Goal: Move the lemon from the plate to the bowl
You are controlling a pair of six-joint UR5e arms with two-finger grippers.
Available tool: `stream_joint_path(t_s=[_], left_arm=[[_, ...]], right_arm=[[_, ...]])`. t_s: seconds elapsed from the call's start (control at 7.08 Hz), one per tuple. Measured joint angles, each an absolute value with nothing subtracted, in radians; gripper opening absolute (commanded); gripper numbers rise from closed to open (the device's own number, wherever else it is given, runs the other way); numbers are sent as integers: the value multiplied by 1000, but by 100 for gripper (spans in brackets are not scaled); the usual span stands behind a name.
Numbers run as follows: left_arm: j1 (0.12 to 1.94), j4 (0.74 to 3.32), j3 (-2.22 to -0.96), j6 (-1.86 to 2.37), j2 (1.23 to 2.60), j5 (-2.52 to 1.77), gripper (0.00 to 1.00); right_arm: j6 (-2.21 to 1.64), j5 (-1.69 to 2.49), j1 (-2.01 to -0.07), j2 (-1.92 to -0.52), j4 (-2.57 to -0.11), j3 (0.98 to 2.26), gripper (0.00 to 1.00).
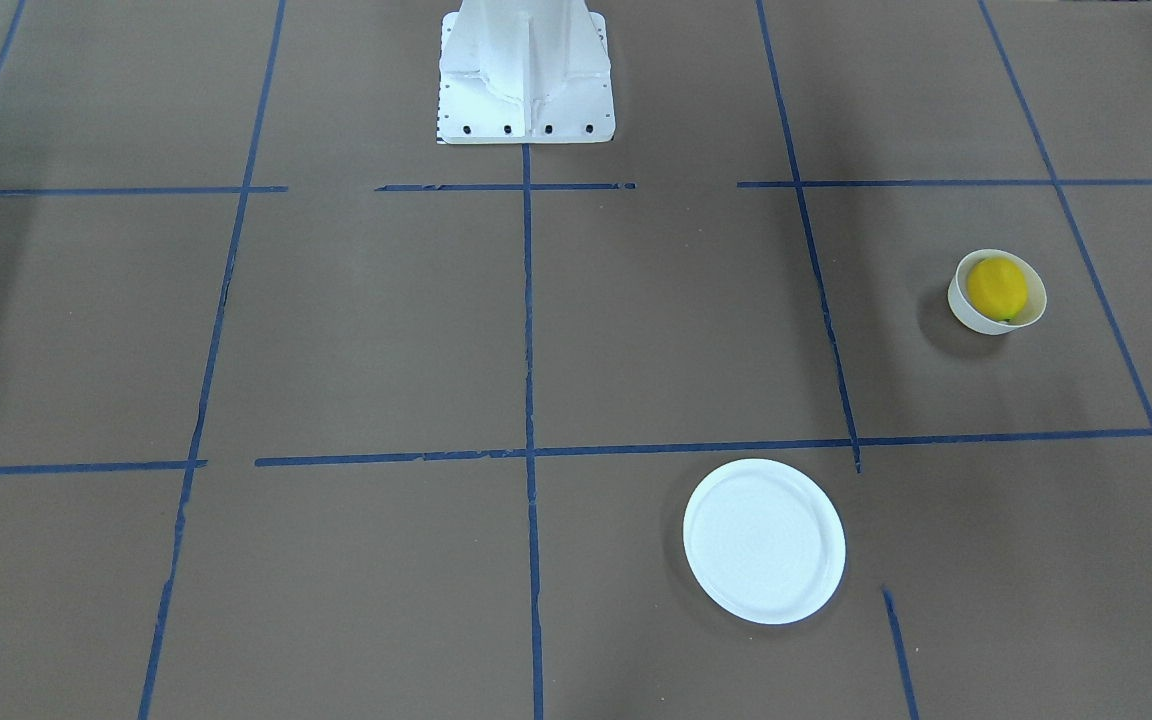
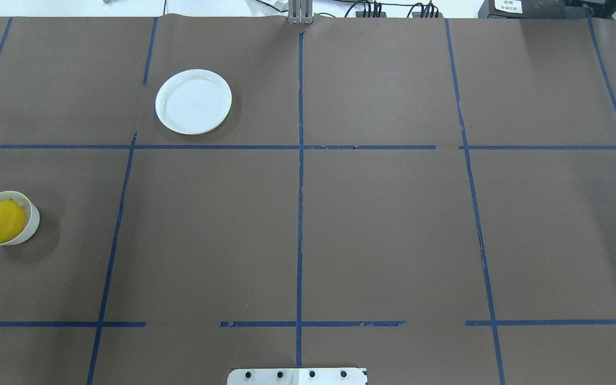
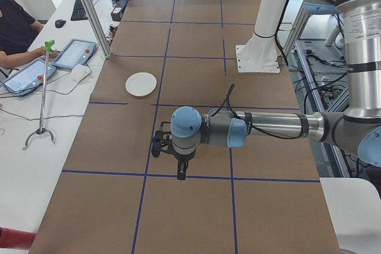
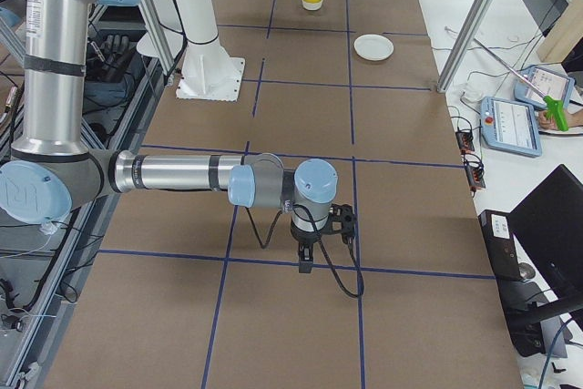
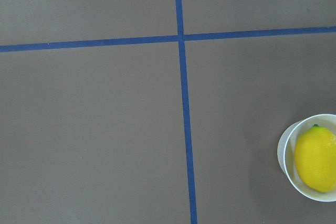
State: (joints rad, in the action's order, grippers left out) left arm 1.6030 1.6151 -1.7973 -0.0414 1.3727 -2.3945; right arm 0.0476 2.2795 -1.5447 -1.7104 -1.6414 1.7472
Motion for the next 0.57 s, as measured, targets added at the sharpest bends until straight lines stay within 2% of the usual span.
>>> stream_joint_path(t_s=[0.57], left_arm=[[1604,1614,-1811,-41,1372,-2395,100]], right_arm=[[48,2280,-1545,-1710,-1641,1747,100]])
